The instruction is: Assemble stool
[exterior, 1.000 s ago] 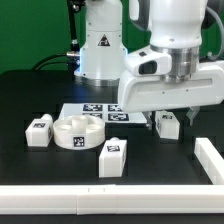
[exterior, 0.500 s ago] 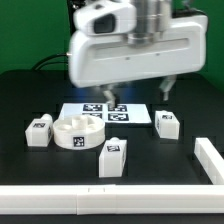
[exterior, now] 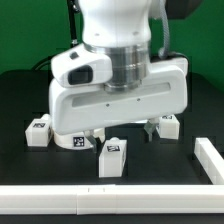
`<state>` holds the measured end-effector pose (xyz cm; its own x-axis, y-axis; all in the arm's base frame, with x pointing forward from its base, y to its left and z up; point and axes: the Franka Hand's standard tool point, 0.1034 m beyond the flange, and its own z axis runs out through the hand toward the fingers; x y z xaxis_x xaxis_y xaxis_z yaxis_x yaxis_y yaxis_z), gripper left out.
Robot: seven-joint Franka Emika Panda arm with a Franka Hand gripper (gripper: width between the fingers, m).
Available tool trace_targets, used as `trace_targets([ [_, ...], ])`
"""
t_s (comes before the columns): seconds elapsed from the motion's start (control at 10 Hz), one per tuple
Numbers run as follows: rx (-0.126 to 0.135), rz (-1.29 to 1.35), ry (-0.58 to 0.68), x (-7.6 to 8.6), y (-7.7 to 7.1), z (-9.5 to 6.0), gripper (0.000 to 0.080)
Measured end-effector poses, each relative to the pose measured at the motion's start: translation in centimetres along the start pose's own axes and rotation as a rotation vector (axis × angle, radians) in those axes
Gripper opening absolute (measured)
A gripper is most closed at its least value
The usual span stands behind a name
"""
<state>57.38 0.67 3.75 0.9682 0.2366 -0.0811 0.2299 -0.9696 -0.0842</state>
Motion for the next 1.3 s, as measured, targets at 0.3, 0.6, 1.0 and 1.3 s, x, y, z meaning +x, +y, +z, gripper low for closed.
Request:
trace_targets([
  [0.3, -0.033, -0.031, 0.089, 0.2, 1.0, 0.1, 0.0649],
  [0.6, -0.026, -0.033, 0.075, 0.6, 1.1, -0.5, 0.0649],
  [1.0, -0.032, -0.084, 0.078, 0.2, 4.0, -0.7, 0.0649],
  [1.3, -0.029, -0.05, 0.072, -0.2, 3.0, 0.5, 0.0649],
])
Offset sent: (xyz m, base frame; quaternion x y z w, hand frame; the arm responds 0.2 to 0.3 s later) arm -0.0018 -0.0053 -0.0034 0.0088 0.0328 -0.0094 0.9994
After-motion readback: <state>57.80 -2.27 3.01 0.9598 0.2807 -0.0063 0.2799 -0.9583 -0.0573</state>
